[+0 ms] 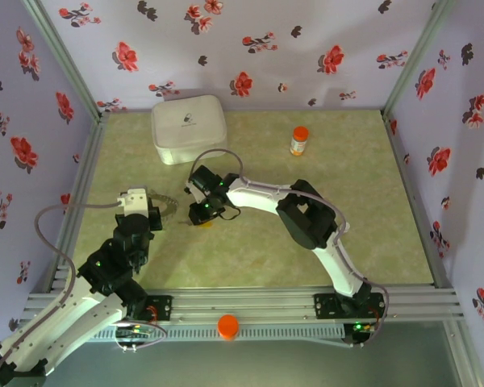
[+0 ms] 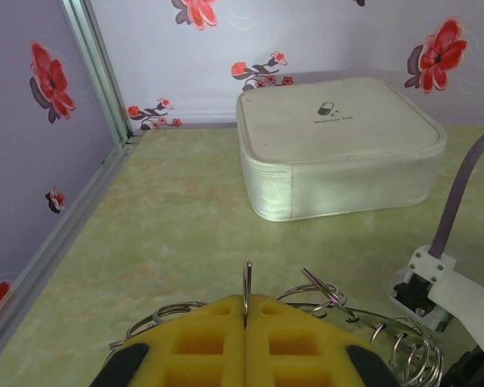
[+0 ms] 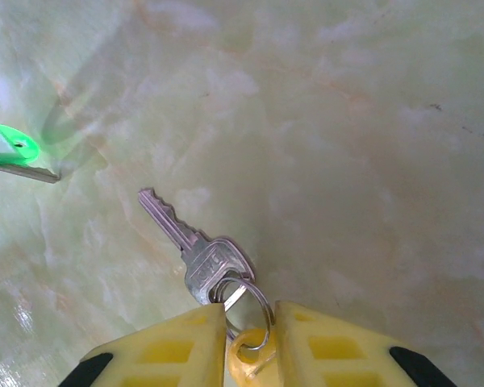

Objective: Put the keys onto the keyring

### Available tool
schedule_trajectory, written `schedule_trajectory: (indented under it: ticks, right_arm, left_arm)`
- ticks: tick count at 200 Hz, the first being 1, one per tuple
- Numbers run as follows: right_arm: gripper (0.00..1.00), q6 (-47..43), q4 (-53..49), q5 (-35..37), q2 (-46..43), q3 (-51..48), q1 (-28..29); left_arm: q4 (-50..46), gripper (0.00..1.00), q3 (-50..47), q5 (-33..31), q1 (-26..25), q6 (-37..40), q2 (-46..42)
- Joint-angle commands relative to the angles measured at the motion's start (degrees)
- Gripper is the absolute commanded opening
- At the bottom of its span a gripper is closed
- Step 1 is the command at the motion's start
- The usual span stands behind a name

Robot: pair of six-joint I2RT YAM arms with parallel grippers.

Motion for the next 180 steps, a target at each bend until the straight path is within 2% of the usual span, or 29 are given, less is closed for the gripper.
schedule_trajectory:
  ticks: [1, 43, 65, 84, 102, 127, 180]
  right_arm:
    - [0.26, -1.1, -2.6, 0.0, 1.8, 2.4, 0.4]
    - [0.29, -2.0, -4.5, -0.1, 3.7, 4.8, 0.4]
    - [0.26, -2.6, -5.3, -0.9, 4.1, 5.2, 0.7]
    - [0.22, -2.8, -5.5, -2.0, 4.0, 5.3, 0.9]
    - [0.12, -3.0, -5.3, -3.1, 3.6, 5.2, 0.8]
    - [0.02, -3.2, -4.4, -3.8, 2.3, 4.5, 0.7]
    - [0.00, -4.9, -2.2, 1.6, -7.6, -2.4, 0.6]
  left_arm:
    - [2.1, 0.00, 1.9, -0.4, 0.4, -0.6, -0.4]
    - [2.3, 0.00, 2.0, -0.3, 0.4, -0.1, 0.2]
    - [2.2, 0.00, 2.0, -0.3, 0.4, -0.2, 0.2]
    - [2.2, 0.00, 2.1, -0.3, 0.4, -0.2, 0.3]
    - [2.2, 0.00, 2.1, -0.3, 0.4, -0.1, 0.4]
    - [2.0, 0.00, 2.1, -0.3, 0.4, -0.3, 0.5]
    - [3.8, 0.00, 2.3, 2.0, 0.4, 0.5, 1.6]
